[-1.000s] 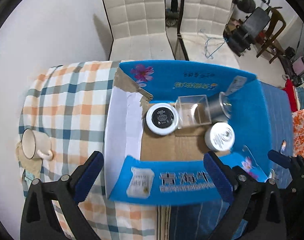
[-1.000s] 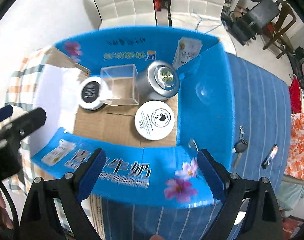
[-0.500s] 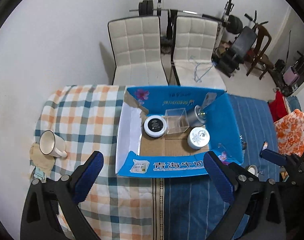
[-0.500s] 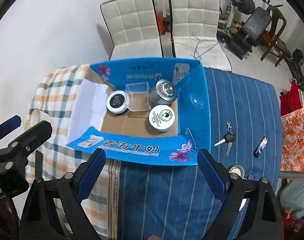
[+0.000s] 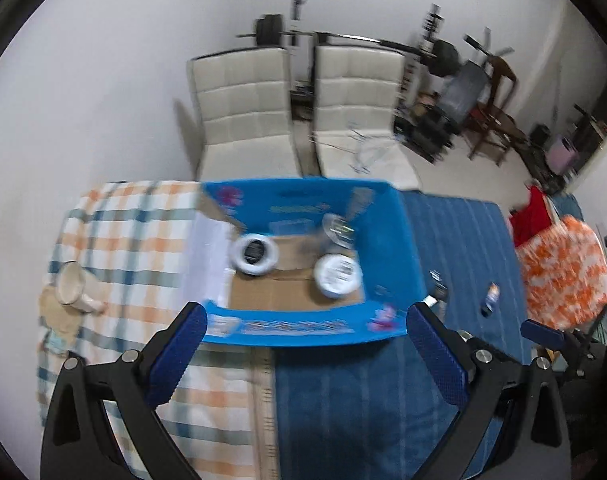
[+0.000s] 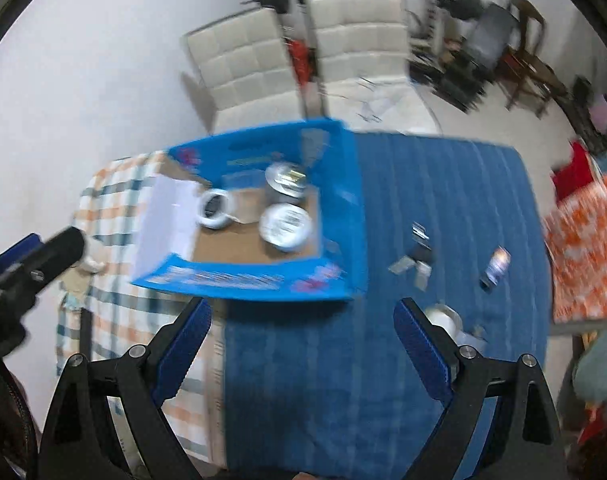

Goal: Organize rigid objects
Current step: 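Withdraw both tools from the box toward the remaining items, then grasp the black charger with the right tool while the left grasps the round lid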

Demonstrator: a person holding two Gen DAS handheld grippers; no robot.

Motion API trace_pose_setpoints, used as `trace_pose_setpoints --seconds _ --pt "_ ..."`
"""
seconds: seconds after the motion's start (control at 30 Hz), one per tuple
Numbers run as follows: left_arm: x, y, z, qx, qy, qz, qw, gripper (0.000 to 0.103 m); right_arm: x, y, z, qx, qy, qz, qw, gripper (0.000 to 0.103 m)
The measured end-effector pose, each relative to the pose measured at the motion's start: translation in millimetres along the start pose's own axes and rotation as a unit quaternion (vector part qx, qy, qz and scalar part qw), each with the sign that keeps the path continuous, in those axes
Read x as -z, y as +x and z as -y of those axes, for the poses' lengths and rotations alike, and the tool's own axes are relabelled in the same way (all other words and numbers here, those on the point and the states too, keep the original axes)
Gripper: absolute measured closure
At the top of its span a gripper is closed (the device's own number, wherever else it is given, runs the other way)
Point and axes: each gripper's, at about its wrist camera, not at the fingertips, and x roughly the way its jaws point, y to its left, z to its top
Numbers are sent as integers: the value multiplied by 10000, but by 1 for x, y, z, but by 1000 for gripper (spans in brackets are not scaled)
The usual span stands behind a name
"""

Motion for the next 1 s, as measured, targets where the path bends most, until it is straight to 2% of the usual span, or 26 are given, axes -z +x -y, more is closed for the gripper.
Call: trace_pose_setpoints --seconds 0.13,0.2,0.3,0.43,0.5,0.63,0.73,0.87,1.0 --pt "21 47 77 40 625 -301 9976 1 18 30 96 639 734 -335 9947 8" --pt "33 74 108 6 822 -468 9955 1 30 66 149 936 1161 -676 9865 8" --pt "51 111 142 -107 1056 -827 9909 1 49 124 200 815 1625 -1220 9757 10" --pt "70 143 177 -292 1334 -1086 9847 1 69 172 225 663 1844 -1602 9674 21" --pt "76 151 185 -367 1398 -1213 9820 1 75 187 229 444 1912 -1631 9669 21" --pt "81 157 189 -409 1399 -1359 9799 1 79 206 226 406 1742 -1755 9681 36" --pt "81 156 193 -403 1377 -1347 9804 1 81 200 229 590 1525 -1680 9721 40" --pt "80 163 209 -168 1401 -1473 9790 1 91 190 265 695 1622 -1768 9683 40" --pt "83 187 237 144 1483 -1832 9717 1 92 183 294 503 1726 -1815 9668 40"
